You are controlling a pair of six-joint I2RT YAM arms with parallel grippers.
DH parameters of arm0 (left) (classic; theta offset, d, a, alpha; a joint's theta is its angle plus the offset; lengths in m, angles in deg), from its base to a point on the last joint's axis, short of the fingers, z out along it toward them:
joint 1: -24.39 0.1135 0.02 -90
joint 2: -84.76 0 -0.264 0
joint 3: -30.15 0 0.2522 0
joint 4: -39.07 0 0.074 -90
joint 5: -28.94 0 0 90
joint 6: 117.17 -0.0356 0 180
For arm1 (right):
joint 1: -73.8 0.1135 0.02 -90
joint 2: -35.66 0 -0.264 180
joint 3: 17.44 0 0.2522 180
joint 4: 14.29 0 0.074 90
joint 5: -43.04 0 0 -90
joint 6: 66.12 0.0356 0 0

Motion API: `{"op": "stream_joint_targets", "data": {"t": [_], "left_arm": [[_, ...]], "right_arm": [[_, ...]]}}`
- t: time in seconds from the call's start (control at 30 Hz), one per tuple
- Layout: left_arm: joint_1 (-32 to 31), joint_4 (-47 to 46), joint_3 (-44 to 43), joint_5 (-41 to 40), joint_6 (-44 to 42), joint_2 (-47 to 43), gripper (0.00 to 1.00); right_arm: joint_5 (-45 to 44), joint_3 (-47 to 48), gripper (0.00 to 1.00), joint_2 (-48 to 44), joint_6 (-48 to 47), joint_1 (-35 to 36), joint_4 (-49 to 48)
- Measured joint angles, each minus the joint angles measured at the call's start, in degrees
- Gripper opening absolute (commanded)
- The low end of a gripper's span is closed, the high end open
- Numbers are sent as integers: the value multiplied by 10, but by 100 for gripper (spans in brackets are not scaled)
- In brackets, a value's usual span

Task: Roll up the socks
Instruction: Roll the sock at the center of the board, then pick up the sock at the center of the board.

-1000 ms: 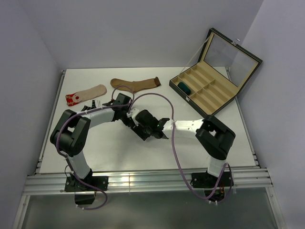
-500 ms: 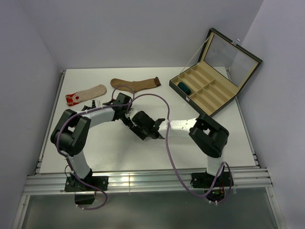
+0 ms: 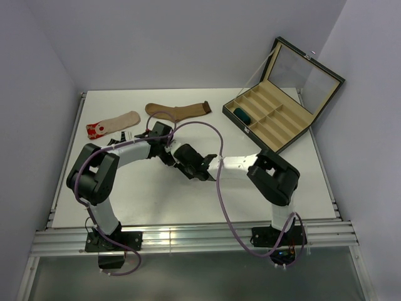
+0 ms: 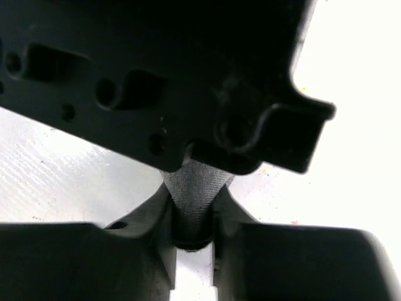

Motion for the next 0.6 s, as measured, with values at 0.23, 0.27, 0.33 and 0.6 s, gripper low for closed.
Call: {"op": "stream_joint_targets", "data": {"t": [0.23,0.27,0.33,0.6], "left_arm": [[5,48,-22,-10,-18,-9,61],[9,64,-29,-17,-25,-14,64],[28,94,-50,-29,-37,-29,70],[122,124,-123,-106,-90,-144,89]], "right_arm": [[34,-28,0,-30,-3,-11,-7],[37,-34,0,-37,-3,-12,-3],[42,-45,0,-56,-5,-12,14],[48,-47,0,-168,-35,-38,77]]}}
